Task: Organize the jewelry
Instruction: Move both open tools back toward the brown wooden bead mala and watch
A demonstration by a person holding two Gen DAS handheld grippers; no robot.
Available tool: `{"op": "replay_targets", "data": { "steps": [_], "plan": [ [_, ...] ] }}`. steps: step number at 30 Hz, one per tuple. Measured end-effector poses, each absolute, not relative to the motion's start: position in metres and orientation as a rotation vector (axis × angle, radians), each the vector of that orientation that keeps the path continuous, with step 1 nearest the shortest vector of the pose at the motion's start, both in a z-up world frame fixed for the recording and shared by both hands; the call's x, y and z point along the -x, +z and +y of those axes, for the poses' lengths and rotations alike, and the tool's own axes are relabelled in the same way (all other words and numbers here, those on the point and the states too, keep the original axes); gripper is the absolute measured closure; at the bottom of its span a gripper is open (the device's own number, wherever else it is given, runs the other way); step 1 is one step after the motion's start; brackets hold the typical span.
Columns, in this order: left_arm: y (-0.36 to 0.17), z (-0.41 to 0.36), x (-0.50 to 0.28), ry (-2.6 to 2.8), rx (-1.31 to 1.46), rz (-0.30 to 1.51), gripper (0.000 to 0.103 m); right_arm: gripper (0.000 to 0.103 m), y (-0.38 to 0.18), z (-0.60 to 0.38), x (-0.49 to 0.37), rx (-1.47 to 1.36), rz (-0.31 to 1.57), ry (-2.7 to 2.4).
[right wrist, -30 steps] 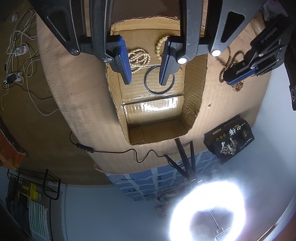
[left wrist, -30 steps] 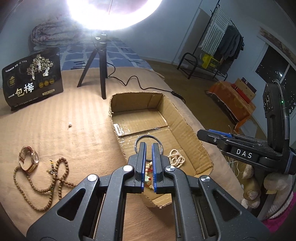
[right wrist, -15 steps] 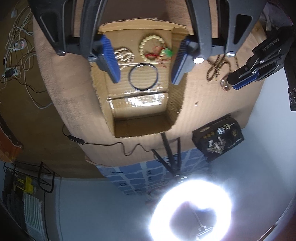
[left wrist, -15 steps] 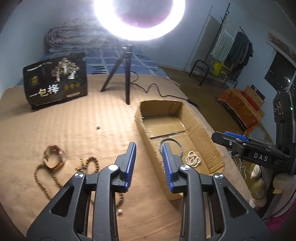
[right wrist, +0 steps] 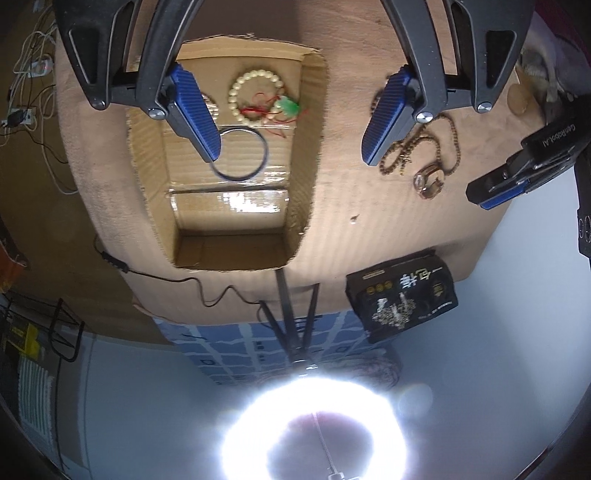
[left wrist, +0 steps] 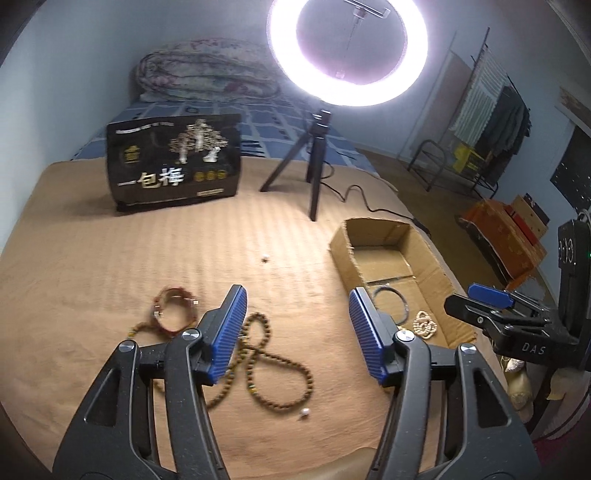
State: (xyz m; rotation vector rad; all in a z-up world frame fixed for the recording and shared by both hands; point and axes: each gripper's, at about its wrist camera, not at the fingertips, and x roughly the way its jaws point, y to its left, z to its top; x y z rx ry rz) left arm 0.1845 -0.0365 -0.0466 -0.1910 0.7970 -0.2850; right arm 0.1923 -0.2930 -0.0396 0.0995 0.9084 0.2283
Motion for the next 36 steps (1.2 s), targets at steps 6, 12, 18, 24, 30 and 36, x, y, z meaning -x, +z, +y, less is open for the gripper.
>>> {"op": "replay_targets", "data": {
  "steps": [6,12,18,24,30,36],
  "plan": [
    [-0.057,0.000,-0.186,-0.230,0.222,0.828,0.044,0.018,-0.044,-0.270,-0.194,-0.090,0.921,0.286],
    [-0.073,0.040,-0.185,-0.165,0.269,0.856,0.044,0.018,-0.057,-0.244,-0.194,-0.067,0.952,0.349],
    [-0.090,0.064,-0.193,-0.128,0.301,0.886,0.044,0.018,-0.075,-0.220,-0.200,-0.074,1.002,0.385],
    [-0.109,0.072,-0.208,-0.119,0.329,0.926,0.044,0.018,-0.096,-0.196,-0.211,-0.080,1.056,0.399],
    [-0.126,0.072,-0.227,-0.122,0.346,0.963,0.049,0.018,-0.122,-0.182,-0.230,-0.130,1.128,0.401],
    [-0.139,0.068,-0.247,-0.128,0.331,0.993,0.057,0.021,-0.143,-0.168,-0.249,-0.165,1.188,0.396]
  ]
}}
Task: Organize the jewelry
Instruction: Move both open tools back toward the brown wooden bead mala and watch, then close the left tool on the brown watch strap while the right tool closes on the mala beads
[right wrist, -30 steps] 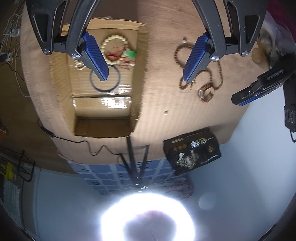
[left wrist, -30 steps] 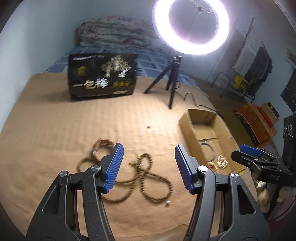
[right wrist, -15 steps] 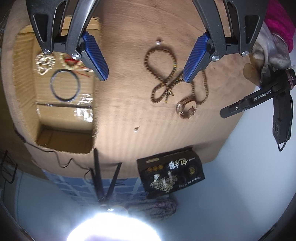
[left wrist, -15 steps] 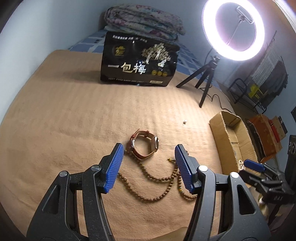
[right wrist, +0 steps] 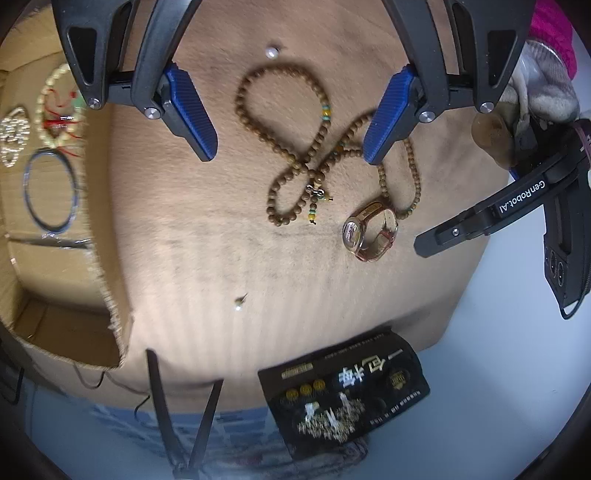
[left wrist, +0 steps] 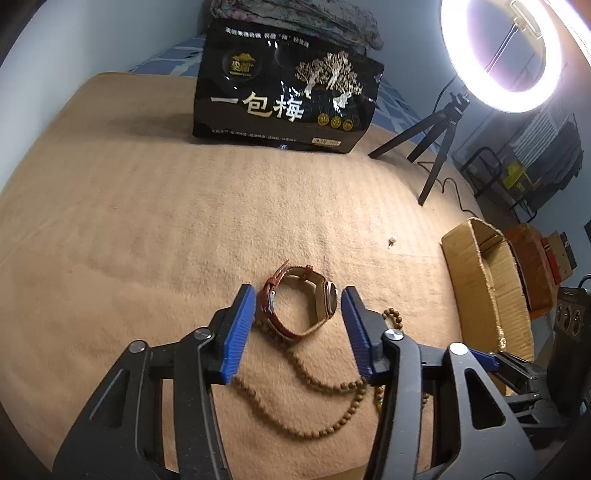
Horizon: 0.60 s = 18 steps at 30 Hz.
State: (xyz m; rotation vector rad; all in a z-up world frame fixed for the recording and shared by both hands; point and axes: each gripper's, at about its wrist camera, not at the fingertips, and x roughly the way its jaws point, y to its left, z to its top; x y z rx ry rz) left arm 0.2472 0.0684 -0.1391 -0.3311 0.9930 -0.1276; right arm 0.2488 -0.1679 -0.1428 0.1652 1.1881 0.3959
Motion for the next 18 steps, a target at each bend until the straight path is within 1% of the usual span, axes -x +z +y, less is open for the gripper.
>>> {"op": "replay_targets", "data": {
  "steps": [5,7,12,14,16,18],
  "plan": [
    [-0.152,0.067,-0.260,-0.135,0.333,1.023,0.060,0.029,-0.159,-0.155,-0.259,-0.161,1.234,0.394],
    [-0.156,0.069,-0.263,-0.135,0.342,1.032,0.064,0.033,-0.165,-0.150,-0.261,-0.153,1.244,0.386],
    [-0.164,0.068,-0.271,-0.136,0.341,1.046,0.065,0.035,-0.170,-0.145,-0.266,-0.154,1.238,0.356],
    [-0.166,0.067,-0.273,-0.142,0.336,1.052,0.072,0.039,-0.170,-0.144,-0.268,-0.166,1.237,0.352],
    [-0.168,0.065,-0.274,-0.145,0.331,1.059,0.073,0.046,-0.170,-0.139,-0.269,-0.153,1.236,0.351],
    [-0.169,0.064,-0.275,-0.140,0.323,1.058,0.073,0.052,-0.171,-0.132,-0.269,-0.114,1.230,0.339]
  ]
}}
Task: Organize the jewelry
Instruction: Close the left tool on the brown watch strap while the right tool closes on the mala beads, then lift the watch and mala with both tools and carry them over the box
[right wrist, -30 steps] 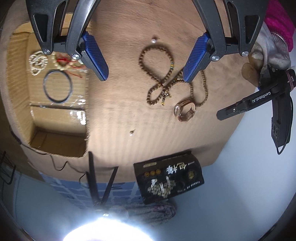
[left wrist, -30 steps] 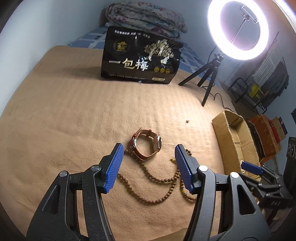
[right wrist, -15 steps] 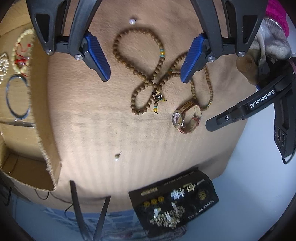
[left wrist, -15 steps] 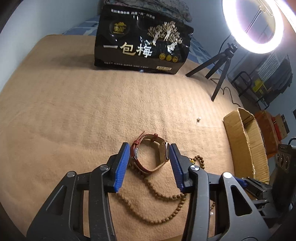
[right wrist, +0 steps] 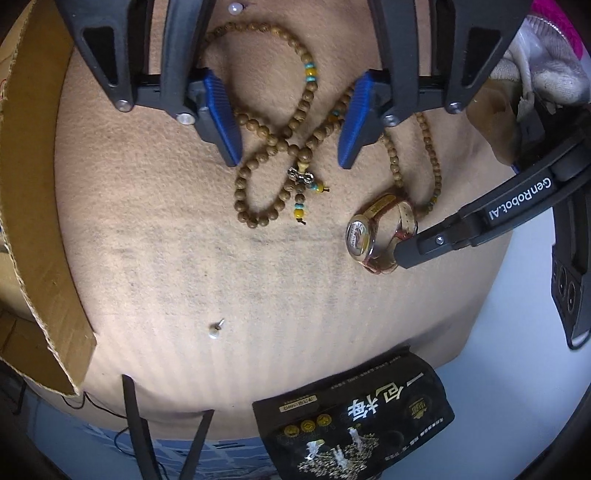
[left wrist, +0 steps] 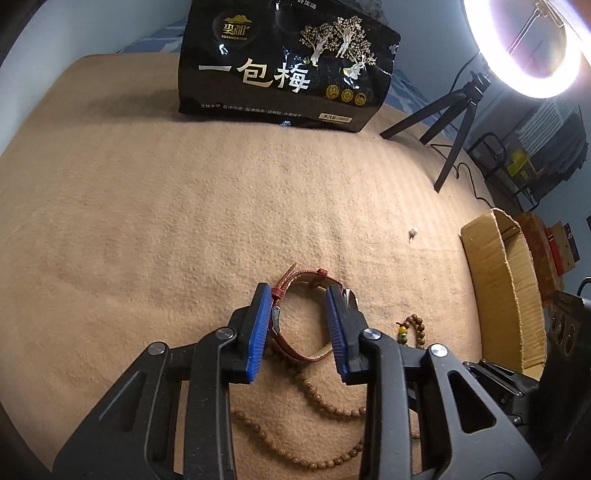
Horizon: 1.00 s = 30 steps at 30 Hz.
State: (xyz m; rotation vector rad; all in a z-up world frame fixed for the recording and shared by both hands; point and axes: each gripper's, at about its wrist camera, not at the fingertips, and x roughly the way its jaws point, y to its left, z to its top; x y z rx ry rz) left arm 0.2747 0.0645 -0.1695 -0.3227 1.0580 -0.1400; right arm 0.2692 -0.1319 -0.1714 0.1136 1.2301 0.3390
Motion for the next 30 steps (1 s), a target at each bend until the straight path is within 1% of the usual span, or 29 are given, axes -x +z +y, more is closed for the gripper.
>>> {"op": "replay_targets", "data": {
  "steps": [2,5,6,12,20,21,22,23,24,25,27,28,30],
  "plan": [
    [-0.171,0.065,-0.275,-0.140,0.327,1.060,0.073,0.053,-0.172,-0.126,-0.268,-0.075,1.221,0.336],
    [-0.173,0.064,-0.276,-0.136,0.316,1.060,0.075,0.061,-0.173,-0.117,-0.265,-0.004,1.203,0.329],
    [-0.174,0.064,-0.276,-0.132,0.304,1.064,0.075,0.065,-0.173,-0.116,-0.264,0.012,1.200,0.327],
    [-0.175,0.070,-0.274,-0.106,0.308,1.079,0.075,0.071,-0.173,-0.118,-0.266,0.036,1.210,0.332],
    [-0.181,0.063,-0.273,-0.099,0.255,1.102,0.075,0.071,-0.173,-0.118,-0.267,0.069,1.216,0.322],
    [-0.183,0.061,-0.274,-0.095,0.247,1.107,0.078,0.071,-0.173,-0.117,-0.267,0.074,1.212,0.322],
    [-0.186,0.060,-0.274,-0.092,0.241,1.113,0.093,0.076,-0.173,-0.116,-0.267,0.081,1.206,0.323],
    [-0.189,0.059,-0.275,-0.084,0.233,1.119,0.094,0.080,-0.173,-0.115,-0.267,0.093,1.199,0.327],
    [-0.190,0.058,-0.276,-0.080,0.231,1.116,0.095,0.088,-0.173,-0.115,-0.266,0.099,1.194,0.328],
    [-0.190,0.059,-0.277,-0.080,0.235,1.113,0.095,0.094,-0.172,-0.115,-0.266,0.097,1.190,0.330],
    [-0.187,0.061,-0.277,-0.081,0.258,1.104,0.095,0.095,-0.171,-0.118,-0.268,0.078,1.189,0.337],
    [-0.185,0.064,-0.277,-0.078,0.268,1.095,0.095,0.099,-0.170,-0.119,-0.268,0.067,1.187,0.342],
    [-0.181,0.069,-0.276,-0.073,0.288,1.080,0.095,0.099,-0.166,-0.123,-0.269,0.050,1.178,0.347]
  ]
}}
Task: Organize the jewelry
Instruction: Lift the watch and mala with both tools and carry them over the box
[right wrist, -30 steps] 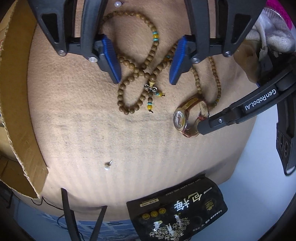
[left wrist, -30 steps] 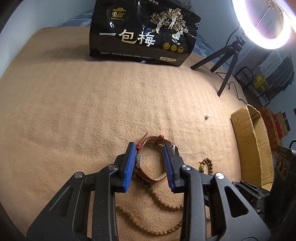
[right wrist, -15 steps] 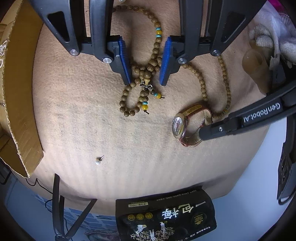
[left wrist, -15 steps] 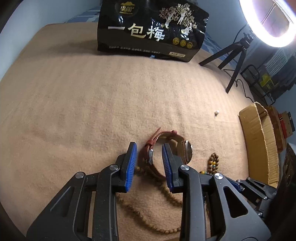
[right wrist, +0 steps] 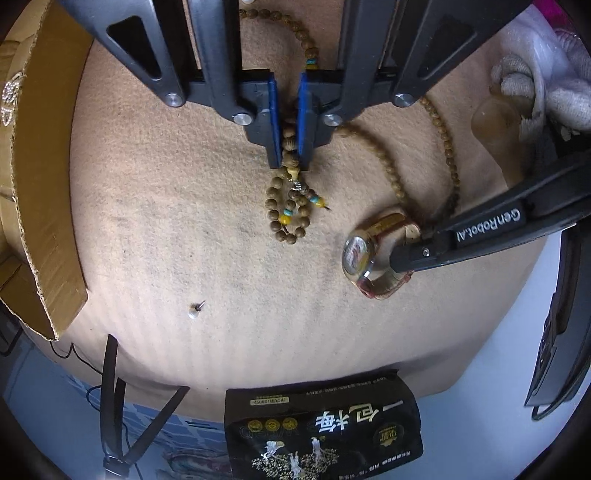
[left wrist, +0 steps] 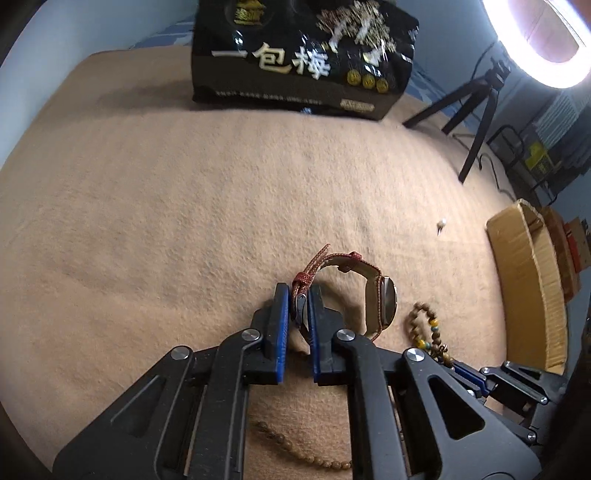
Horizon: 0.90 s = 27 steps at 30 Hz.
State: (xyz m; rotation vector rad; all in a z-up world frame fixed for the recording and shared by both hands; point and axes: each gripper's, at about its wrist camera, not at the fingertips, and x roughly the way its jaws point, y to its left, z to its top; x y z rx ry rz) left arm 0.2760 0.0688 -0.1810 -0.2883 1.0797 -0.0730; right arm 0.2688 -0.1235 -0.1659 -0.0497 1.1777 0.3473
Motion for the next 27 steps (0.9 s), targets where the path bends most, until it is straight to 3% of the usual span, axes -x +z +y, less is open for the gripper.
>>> {"op": "replay_targets", "data": {
  "steps": [14,27],
  "plan": [
    [-0.134,0.091,-0.255,-0.081,0.348,0.969,0.095,0.099,-0.110,-0.139,-0.255,-0.035,1.046,0.389],
    [-0.085,0.061,-0.222,-0.157,0.306,0.875,0.095,0.099,-0.047,-0.160,-0.231,-0.059,0.903,0.367]
  ]
}}
